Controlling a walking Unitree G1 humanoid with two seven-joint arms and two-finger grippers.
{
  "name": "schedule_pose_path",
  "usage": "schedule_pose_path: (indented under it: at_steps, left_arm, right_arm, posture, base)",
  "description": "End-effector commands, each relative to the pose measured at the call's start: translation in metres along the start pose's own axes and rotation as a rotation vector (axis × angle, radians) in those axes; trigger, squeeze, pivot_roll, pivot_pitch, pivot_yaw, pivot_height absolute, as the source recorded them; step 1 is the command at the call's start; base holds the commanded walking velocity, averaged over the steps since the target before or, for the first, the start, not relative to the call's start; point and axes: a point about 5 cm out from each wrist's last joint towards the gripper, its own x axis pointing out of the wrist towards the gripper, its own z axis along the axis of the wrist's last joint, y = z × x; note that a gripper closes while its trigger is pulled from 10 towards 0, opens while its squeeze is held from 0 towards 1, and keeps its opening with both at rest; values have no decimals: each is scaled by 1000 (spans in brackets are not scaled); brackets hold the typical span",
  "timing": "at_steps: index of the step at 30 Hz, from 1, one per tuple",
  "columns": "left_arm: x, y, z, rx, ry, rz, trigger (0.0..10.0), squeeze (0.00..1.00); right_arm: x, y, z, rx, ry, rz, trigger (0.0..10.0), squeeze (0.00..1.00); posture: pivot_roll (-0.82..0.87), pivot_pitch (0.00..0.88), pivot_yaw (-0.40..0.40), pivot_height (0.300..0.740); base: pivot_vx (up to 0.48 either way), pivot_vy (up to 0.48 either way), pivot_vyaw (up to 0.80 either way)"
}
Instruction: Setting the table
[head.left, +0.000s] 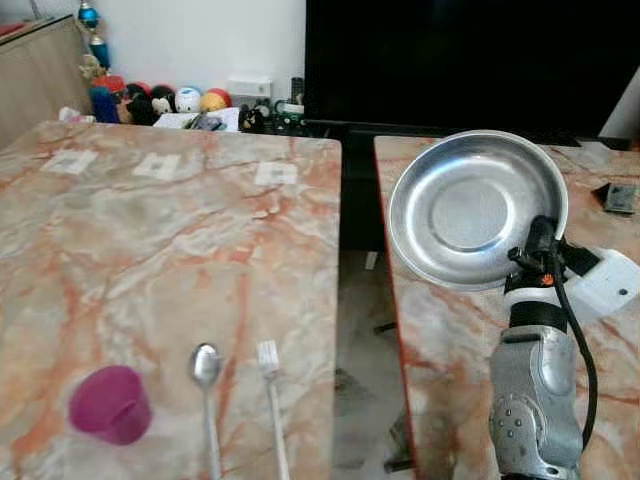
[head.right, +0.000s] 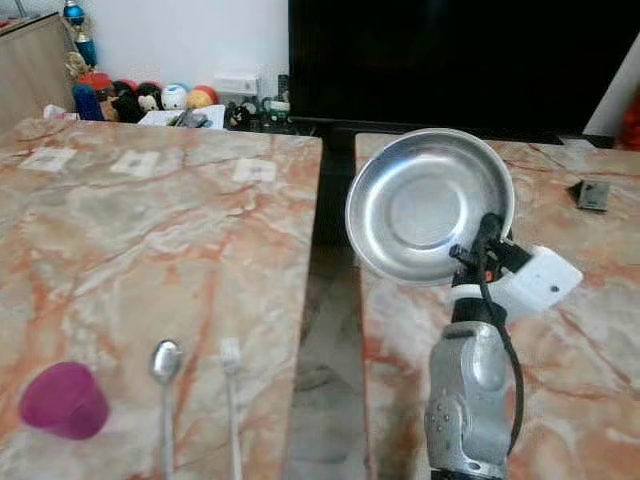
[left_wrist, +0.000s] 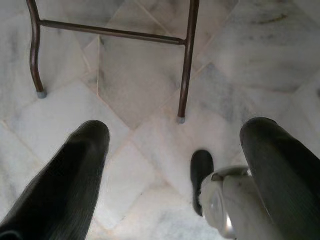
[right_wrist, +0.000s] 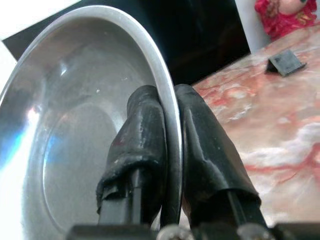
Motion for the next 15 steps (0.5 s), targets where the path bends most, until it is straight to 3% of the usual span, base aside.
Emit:
schedule_pose_path:
  at_steps: [1,10,15]
  left_arm:
    - [-4,0,-13,-9,48,4,10000,0]
    - [-4,0,-12,-3,42,-4,10000,0]
    - [-4,0,-12,4,42,-8,10000,0]
  right_arm:
    - [0,-5,5,-6,-20,-19,10000,0]
    - [1,-6,5,-14,-21,-23,10000,0]
    - [2,-8,5,-4,-13,-34,10000,0]
  posture:
    - [4,90,-16,740]
    - [3,96,-19,740]
    - [2,95,-20,740]
  base:
    - [0,0,0]
    - [0,0,0]
    - [0,-290,0]
